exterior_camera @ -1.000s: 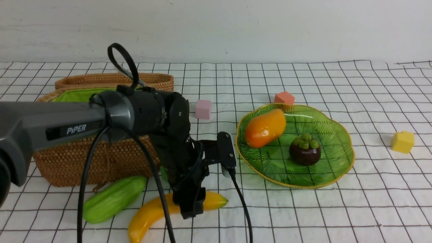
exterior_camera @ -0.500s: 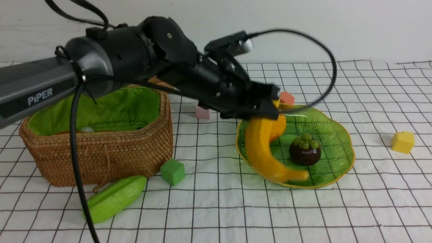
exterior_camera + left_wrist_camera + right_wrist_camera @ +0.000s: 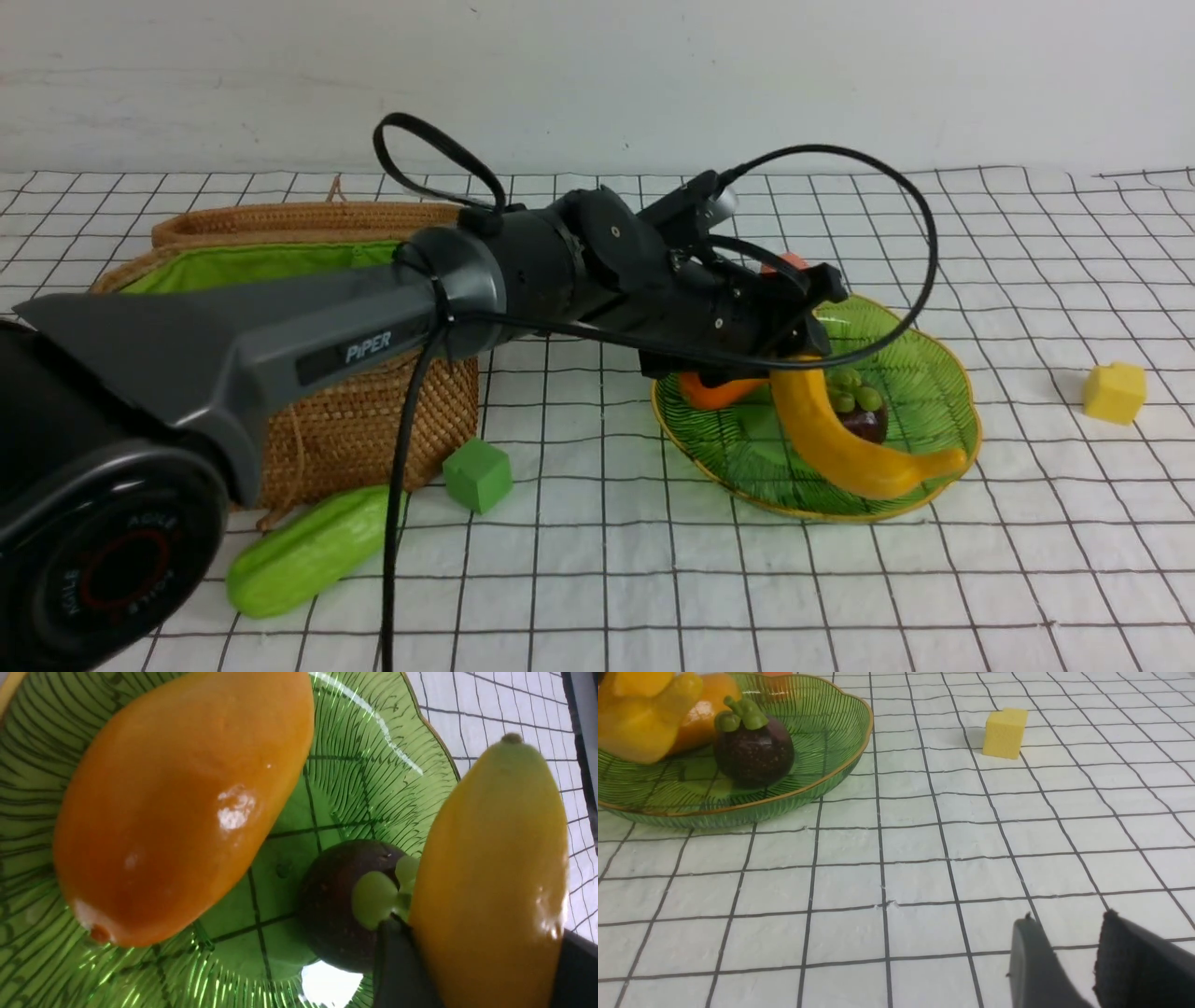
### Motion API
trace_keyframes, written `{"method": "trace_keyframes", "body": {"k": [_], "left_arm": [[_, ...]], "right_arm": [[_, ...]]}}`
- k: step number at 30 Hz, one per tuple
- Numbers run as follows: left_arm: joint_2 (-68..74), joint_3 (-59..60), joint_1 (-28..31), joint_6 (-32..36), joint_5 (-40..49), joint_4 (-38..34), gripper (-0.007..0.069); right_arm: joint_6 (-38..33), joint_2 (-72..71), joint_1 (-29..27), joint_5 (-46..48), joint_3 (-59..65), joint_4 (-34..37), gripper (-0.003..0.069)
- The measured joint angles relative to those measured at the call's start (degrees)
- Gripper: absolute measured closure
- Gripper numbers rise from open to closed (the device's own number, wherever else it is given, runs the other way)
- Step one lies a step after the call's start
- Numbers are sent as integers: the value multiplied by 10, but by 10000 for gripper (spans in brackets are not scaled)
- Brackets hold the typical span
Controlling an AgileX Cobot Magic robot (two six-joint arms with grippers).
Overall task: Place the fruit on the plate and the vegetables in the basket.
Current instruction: Use the left arm to grab a banana and put it into the right plate, then take a chayote with your left arm and place it on the basket on the left.
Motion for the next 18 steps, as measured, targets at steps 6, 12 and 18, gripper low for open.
{"method": "trace_keyframes", "body": {"k": [6,12,18], "left_arm": [[-1,-13,0,5,-2,3,11],[-17,-71,9,35,53,63,-43],[-127,-134,52,28,223,253,-11]], "right_arm": [[-1,0,0,0,0,0,424],[-1,0,0,0,0,0,422],[-1,0,0,0,0,0,421]]}}
